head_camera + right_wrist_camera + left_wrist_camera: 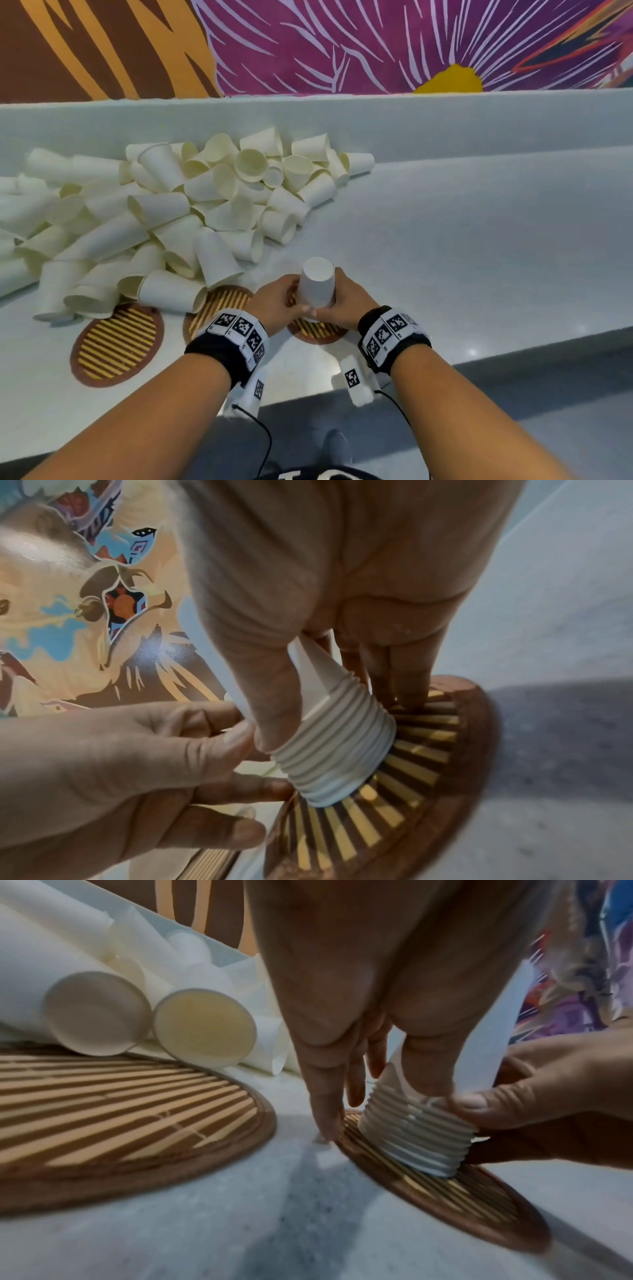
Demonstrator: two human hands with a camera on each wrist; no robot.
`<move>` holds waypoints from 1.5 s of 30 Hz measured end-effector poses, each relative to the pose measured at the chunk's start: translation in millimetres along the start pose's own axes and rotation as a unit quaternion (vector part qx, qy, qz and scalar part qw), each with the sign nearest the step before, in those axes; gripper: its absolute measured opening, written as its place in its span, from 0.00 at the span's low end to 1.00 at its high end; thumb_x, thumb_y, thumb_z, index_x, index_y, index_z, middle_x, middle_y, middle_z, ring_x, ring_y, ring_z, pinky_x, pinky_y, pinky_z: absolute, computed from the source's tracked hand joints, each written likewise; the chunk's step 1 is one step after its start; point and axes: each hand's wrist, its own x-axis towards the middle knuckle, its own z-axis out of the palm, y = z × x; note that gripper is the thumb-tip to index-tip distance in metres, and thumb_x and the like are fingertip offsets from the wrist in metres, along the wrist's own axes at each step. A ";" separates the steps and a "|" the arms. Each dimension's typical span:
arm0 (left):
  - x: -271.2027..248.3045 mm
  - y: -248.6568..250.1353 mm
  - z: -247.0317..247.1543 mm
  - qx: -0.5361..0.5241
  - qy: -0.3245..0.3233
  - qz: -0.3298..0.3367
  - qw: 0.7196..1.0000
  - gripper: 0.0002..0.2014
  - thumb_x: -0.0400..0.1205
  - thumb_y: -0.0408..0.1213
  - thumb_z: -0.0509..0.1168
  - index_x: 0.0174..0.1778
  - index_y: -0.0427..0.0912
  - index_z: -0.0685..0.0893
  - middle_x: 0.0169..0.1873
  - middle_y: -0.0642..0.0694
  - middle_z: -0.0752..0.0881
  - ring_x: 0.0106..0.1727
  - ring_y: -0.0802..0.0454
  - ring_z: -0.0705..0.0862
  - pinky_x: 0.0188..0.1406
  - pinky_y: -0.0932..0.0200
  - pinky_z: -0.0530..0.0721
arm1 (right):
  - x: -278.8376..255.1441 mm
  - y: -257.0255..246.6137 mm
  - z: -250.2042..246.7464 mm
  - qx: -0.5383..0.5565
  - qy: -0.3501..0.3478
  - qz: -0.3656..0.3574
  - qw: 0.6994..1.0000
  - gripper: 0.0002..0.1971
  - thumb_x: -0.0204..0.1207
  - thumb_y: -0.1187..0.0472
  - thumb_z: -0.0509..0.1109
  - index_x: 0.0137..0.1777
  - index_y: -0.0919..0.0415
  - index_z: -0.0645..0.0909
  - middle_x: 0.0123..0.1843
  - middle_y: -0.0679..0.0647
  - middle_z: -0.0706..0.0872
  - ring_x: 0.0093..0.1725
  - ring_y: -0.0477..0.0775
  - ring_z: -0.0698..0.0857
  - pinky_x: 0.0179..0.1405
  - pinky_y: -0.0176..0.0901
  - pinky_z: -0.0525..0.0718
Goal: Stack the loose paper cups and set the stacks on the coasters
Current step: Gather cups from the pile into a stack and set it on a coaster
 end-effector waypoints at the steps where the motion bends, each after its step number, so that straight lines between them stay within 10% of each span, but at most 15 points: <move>1: -0.9 -1.0 1.3 0.010 0.003 -0.001 1.000 0.29 0.77 0.44 0.73 0.74 0.47 0.74 0.67 0.48 0.83 0.65 0.48 0.82 0.65 0.52 0.80 | 1.2 2.5 1.1 0.002 0.002 0.007 1.000 0.41 0.66 0.47 0.80 0.74 0.55 0.63 0.68 0.52 0.77 0.65 0.52 0.77 0.56 0.43 0.75; 22: 26.7 10.2 19.0 0.029 -0.006 0.020 0.999 0.26 0.80 0.45 0.69 0.75 0.47 0.73 0.63 0.46 0.84 0.62 0.48 0.82 0.53 0.62 0.74 | 9.5 30.8 -17.0 0.017 0.040 0.034 0.999 0.41 0.63 0.48 0.82 0.72 0.52 0.63 0.67 0.52 0.79 0.66 0.55 0.78 0.61 0.49 0.79; 33: 24.9 6.8 20.6 0.009 -0.027 0.002 1.000 0.30 0.80 0.41 0.70 0.78 0.45 0.69 0.70 0.45 0.80 0.70 0.49 0.79 0.67 0.56 0.77 | 9.3 36.5 -11.8 -0.023 0.053 0.035 0.998 0.44 0.55 0.40 0.79 0.71 0.51 0.68 0.65 0.50 0.80 0.64 0.52 0.81 0.63 0.53 0.82; 42: 3.3 -4.8 17.0 0.060 -0.029 0.003 0.998 0.29 0.80 0.42 0.69 0.77 0.44 0.71 0.68 0.46 0.82 0.67 0.50 0.81 0.67 0.55 0.79 | -10.3 25.7 -4.6 -0.153 0.067 0.143 0.975 0.11 0.72 0.53 0.71 0.43 0.57 0.73 0.44 0.55 0.80 0.43 0.55 0.82 0.37 0.40 0.78; 45: -3.6 -5.2 16.3 0.076 -0.021 -0.015 0.997 0.26 0.80 0.42 0.69 0.76 0.46 0.73 0.65 0.47 0.84 0.63 0.52 0.83 0.61 0.60 0.78 | -19.8 17.3 -2.2 -0.167 0.041 0.120 0.978 0.08 0.77 0.55 0.66 0.50 0.60 0.80 0.44 0.55 0.82 0.48 0.56 0.83 0.43 0.40 0.78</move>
